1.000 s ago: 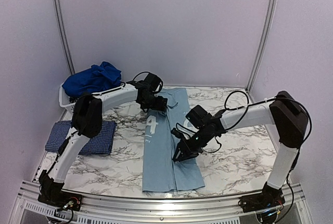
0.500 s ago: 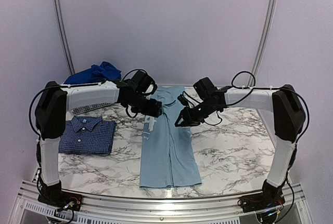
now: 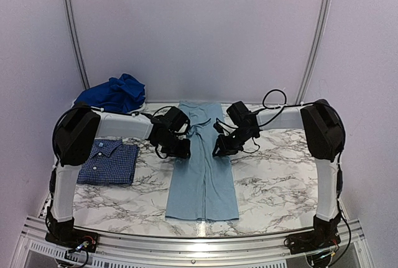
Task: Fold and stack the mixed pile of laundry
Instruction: Rotate the rectangle-folded T-shirt at the center of the board.
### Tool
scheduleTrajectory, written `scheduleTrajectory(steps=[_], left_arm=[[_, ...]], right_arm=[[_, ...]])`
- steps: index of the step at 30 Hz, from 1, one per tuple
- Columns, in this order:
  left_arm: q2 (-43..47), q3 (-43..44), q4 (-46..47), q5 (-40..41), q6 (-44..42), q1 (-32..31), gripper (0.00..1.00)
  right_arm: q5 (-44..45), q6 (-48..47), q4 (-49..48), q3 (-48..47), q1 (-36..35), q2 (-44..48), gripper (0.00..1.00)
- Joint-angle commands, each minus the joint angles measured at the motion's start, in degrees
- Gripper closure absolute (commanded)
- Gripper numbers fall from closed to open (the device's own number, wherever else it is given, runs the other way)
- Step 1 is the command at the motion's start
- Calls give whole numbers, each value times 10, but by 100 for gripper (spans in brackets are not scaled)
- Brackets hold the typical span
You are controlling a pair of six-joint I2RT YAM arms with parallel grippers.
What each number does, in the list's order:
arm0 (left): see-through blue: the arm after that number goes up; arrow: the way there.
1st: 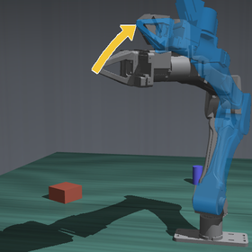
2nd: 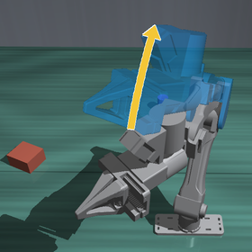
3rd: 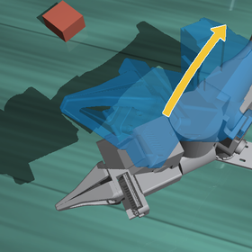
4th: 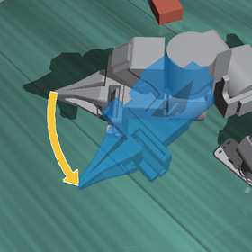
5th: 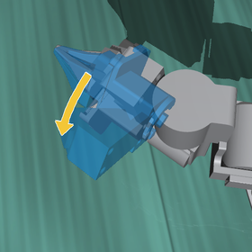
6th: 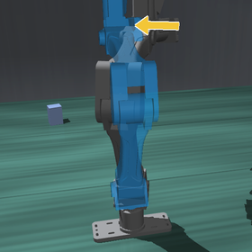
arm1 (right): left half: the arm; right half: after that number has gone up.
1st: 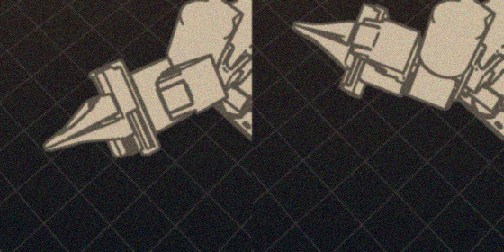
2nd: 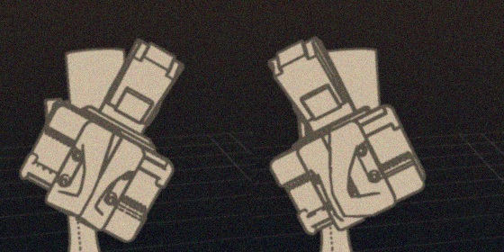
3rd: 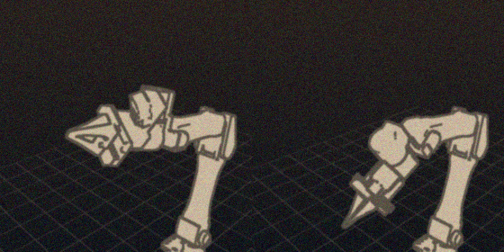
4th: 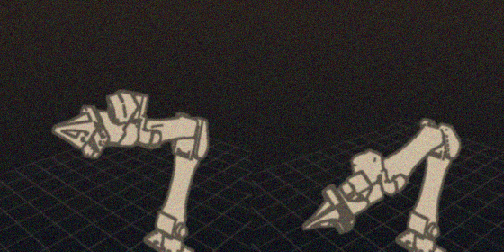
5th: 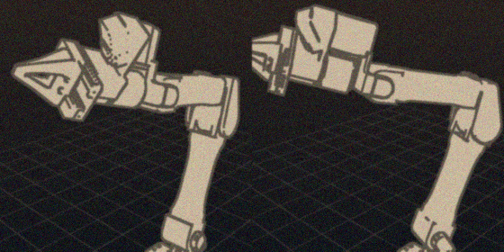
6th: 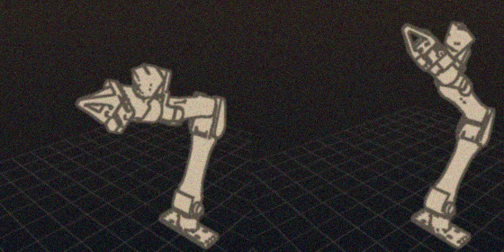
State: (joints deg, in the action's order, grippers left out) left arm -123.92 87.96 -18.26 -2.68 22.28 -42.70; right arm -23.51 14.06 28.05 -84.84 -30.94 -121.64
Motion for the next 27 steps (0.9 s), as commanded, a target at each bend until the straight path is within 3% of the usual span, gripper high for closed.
scheduleTrajectory(steps=[1, 4, 7, 11, 14, 20, 27], left_arm=[[-75, 72, -14, 1, 11, 37, 64], [-95, 126, -20, -14, 10, 54, 64], [-66, 148, -23, -20, -1, 54, 51], [26, 82, -22, -10, 25, 38, 40], [103, -11, -21, 5, 61, 19, 37], [261, -223, 10, 18, 169, -41, 37], [371, -411, 71, 4, 285, -94, 39]], right_arm=[[26, -2, 9, -35, 42, -42, 71], [-7, -13, 15, -82, 54, -62, 67], [-39, -30, 37, -128, 55, -45, 63], [-70, -21, 49, -99, 55, 41, 58], [-77, 1, 49, -10, 55, 123, 57], [-96, 74, -11, 254, 47, 292, 58], [-59, 179, -80, 425, -17, 414, 59]])
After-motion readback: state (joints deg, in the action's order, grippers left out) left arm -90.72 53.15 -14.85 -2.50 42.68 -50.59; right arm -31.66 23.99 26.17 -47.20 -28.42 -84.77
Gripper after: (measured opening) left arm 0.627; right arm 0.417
